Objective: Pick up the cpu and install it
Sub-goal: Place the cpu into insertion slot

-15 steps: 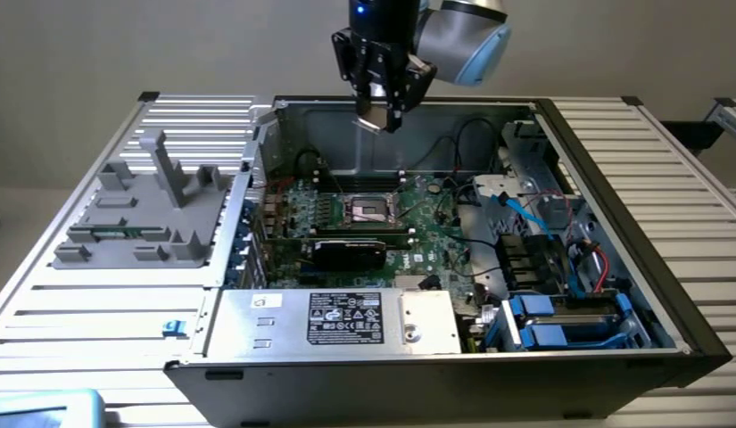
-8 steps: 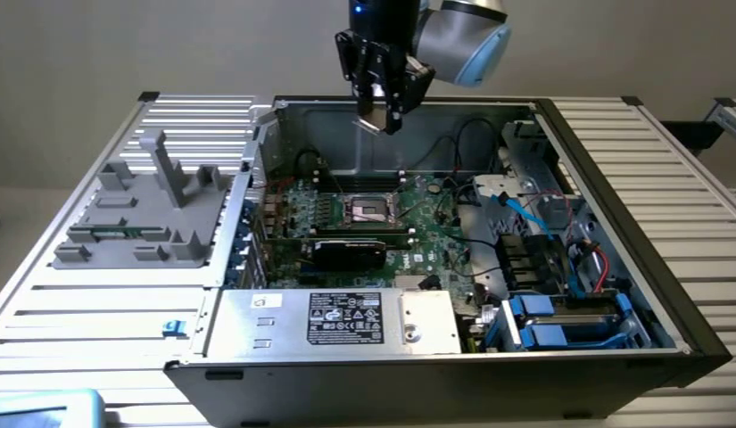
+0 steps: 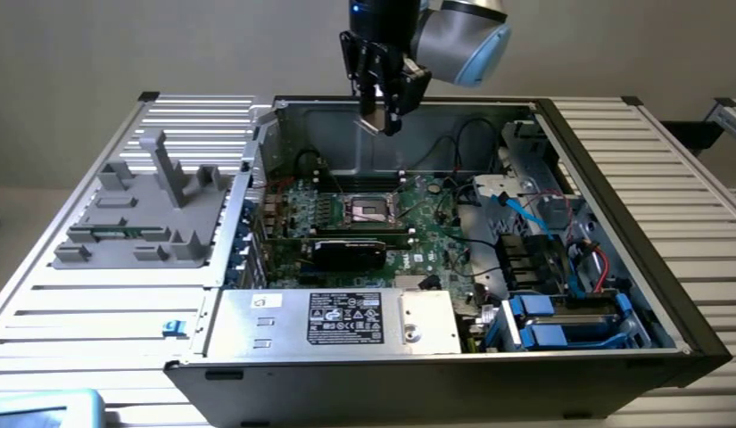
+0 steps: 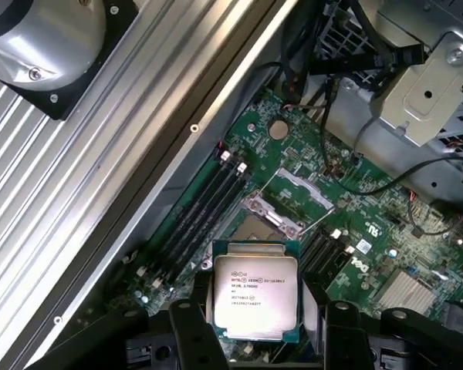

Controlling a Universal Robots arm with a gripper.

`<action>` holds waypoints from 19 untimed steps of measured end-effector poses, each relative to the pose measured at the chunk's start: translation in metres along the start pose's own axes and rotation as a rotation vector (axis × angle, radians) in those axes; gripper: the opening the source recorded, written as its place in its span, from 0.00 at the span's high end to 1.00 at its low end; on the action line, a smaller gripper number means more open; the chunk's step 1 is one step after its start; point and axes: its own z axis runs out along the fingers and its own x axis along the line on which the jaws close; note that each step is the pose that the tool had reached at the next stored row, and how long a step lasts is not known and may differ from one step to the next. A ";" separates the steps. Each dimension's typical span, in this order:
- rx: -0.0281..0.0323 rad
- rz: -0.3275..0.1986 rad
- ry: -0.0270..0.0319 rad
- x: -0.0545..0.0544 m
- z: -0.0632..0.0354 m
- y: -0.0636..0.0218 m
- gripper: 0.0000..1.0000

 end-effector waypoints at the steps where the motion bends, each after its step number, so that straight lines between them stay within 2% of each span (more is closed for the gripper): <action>1: -0.0004 0.014 -0.0007 0.000 0.0001 0.0000 0.46; 19: -0.0077 0.280 -0.0134 0.000 0.0016 -0.0001 0.46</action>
